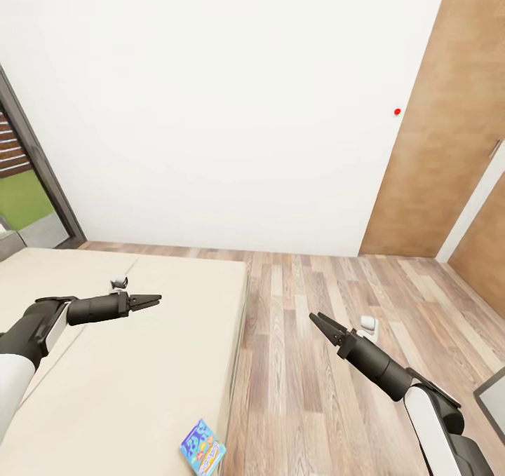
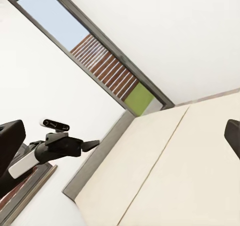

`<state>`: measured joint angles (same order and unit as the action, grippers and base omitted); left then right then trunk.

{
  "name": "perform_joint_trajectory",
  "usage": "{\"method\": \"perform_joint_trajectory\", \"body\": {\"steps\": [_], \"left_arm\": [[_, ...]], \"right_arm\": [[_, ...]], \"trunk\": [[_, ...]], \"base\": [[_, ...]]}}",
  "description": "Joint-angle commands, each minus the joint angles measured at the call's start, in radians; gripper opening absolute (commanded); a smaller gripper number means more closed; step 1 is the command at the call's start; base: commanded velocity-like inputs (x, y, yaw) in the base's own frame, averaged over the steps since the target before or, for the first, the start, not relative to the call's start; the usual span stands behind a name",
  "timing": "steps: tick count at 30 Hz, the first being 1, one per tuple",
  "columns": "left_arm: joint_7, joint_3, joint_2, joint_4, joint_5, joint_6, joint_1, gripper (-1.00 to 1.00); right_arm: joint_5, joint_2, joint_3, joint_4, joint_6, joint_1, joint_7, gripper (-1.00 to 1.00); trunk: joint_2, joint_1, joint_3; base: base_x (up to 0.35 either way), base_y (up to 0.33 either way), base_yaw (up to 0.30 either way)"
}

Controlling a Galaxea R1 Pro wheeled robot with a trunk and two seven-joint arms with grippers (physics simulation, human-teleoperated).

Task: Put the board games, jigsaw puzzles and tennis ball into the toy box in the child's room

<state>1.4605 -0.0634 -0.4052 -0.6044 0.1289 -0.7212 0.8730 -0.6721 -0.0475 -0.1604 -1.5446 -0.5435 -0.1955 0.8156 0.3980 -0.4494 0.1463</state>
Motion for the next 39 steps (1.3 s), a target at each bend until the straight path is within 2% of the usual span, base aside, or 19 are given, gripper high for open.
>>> {"method": "perform_joint_trajectory", "body": {"steps": [1,29,39], "left_arm": [[0.003,0.000,0.000,0.000,0.001,-0.010,0.001,1.00],[0.003,-0.001,-0.001,0.000,0.000,-0.011,0.001,1.00],[0.003,0.000,0.000,0.000,0.000,-0.011,0.001,1.00]], "right_arm": [[-0.006,0.000,-0.001,0.000,-0.007,-0.001,0.000,1.00],[-0.006,0.000,-0.001,0.000,-0.007,-0.001,-0.001,1.00],[-0.006,0.001,-0.001,0.000,-0.007,-0.001,-0.001,1.00]], "trunk": [[0.002,-0.001,0.000],[0.002,-0.001,-0.046],[0.002,-0.001,-0.063]], "base": [[0.000,0.000,0.000],[0.000,0.000,0.000],[0.000,-0.091,0.000]]}}
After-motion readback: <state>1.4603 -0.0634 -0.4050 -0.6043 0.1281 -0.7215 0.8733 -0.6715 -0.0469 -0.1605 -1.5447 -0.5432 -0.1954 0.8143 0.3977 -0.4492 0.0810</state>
